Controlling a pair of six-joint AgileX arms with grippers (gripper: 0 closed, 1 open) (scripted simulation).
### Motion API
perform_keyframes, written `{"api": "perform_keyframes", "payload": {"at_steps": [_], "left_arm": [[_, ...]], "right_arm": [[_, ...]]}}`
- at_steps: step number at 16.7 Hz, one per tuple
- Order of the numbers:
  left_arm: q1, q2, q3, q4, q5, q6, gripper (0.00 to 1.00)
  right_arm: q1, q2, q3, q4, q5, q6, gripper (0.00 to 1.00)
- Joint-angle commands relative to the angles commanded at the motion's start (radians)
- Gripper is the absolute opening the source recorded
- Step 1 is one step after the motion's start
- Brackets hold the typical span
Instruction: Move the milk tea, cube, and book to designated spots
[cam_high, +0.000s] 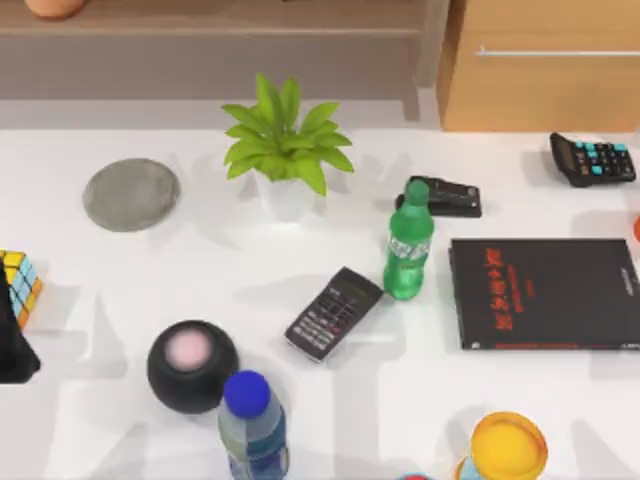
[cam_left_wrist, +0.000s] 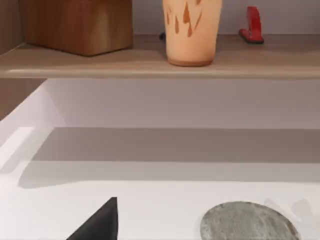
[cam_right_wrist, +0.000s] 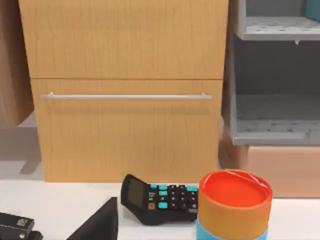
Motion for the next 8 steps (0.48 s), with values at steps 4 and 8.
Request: {"api": "perform_keyframes", "payload": {"at_steps": [4,8], "left_arm": [[0.000,0.032,0.022,0.020,0.001,0.000,1.00],[-0.001,0.223,0.138,0.126,0.006,0.000,1.00]], "right_arm": [[0.000,0.000,0.000,0.000,0.000,0.000,1.00],[0.000,0.000,0.000,0.000,0.000,0.000,1.00]]}}
